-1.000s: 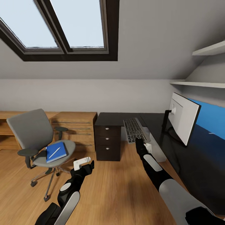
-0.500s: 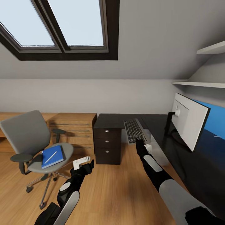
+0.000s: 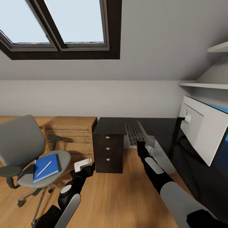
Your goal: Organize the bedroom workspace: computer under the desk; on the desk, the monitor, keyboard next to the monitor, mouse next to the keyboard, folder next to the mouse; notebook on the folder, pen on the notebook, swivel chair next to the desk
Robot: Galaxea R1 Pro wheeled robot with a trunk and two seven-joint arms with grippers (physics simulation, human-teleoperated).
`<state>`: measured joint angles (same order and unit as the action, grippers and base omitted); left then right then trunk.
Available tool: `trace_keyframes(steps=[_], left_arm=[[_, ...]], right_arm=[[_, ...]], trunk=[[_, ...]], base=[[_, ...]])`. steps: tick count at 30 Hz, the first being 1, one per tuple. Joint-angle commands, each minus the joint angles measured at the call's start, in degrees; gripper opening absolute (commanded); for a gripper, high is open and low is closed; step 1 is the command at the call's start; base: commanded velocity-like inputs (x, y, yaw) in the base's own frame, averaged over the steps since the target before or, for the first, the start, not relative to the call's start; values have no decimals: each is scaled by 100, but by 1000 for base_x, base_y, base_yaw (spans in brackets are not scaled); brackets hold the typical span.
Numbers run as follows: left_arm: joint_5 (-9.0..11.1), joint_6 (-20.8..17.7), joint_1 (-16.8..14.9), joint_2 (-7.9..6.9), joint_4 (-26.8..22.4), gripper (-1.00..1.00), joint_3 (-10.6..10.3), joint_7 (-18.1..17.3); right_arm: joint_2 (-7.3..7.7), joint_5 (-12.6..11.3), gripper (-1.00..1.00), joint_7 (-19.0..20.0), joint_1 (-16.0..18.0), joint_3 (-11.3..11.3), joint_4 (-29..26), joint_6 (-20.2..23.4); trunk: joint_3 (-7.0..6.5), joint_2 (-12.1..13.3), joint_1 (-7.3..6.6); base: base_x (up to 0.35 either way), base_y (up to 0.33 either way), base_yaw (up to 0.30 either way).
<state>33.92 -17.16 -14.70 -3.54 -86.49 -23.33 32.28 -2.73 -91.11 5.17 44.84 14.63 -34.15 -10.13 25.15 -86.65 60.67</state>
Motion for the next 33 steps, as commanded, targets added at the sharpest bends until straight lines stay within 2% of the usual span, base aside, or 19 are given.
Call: trace_keyframes(steps=[1, 16, 18, 25, 28, 33], left_arm=[[36, -13, -5, -6, -8, 100, -17, 47], [36, -17, -3, -6, -8, 100, -25, 42], [36, -17, -5, -6, -8, 100, -29, 42], [36, -24, -4, -6, -8, 100, -39, 42], [36, -24, -4, -6, -8, 100, -40, 42], [38, -24, -5, 2, -8, 100, -47, 42]], right_arm=[[2, -62, -100, 57, 7, 33, 5, -42], [9, -69, -100, 56, 7, 22, 20, -39], [5, -132, -100, 58, 7, 27, 26, -31], [-33, -585, -100, 55, 7, 39, 98, -18], [-87, -681, -100, 55, 7, 39, 114, -16], [-147, -706, -100, 63, 7, 50, 126, -16]], trunk=[[7, -3, 3], [7, -3, 3], [7, -3, 3], [7, -3, 3], [7, -3, 3], [7, -3, 3]], base=[[328, 0, 0], [328, 67, 0], [328, 148, 0], [328, 151, 0], [328, 143, 0], [328, 98, 0]])
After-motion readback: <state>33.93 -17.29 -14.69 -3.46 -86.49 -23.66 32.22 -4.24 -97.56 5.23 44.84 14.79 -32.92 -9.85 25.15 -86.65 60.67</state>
